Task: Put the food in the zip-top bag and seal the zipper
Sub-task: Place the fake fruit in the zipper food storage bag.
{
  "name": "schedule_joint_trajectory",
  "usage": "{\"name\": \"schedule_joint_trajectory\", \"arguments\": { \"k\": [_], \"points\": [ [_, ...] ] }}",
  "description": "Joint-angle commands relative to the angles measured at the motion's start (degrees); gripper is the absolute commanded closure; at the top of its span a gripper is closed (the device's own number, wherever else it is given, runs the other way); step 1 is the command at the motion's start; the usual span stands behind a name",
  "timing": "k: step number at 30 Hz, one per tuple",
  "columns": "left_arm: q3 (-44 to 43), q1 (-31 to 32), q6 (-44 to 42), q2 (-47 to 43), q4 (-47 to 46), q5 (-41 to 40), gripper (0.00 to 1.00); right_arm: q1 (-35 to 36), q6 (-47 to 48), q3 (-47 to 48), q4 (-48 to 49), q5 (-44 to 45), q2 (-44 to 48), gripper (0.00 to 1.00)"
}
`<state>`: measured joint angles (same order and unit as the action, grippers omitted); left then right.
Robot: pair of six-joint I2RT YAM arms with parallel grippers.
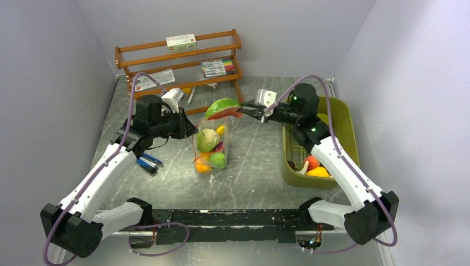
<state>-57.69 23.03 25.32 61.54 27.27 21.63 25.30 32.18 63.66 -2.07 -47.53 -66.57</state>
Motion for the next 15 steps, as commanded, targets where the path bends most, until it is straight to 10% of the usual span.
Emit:
{"name": "schedule_joint_trajectory", "arguments": {
  "k": [1,15],
  "points": [
    [-1.0,-0.1,0.8,-0.9,-2.1,1.7,0.93,4.0,1.8,-0.4,5.1,-3.2,-2.8,1.0],
    [-1.9,-0.1,0.4,-1.4,-0.7,0.2,0.93,10.7,19.9,5.7,-8.8,-0.6,-13.9,1.0]
  ]
}}
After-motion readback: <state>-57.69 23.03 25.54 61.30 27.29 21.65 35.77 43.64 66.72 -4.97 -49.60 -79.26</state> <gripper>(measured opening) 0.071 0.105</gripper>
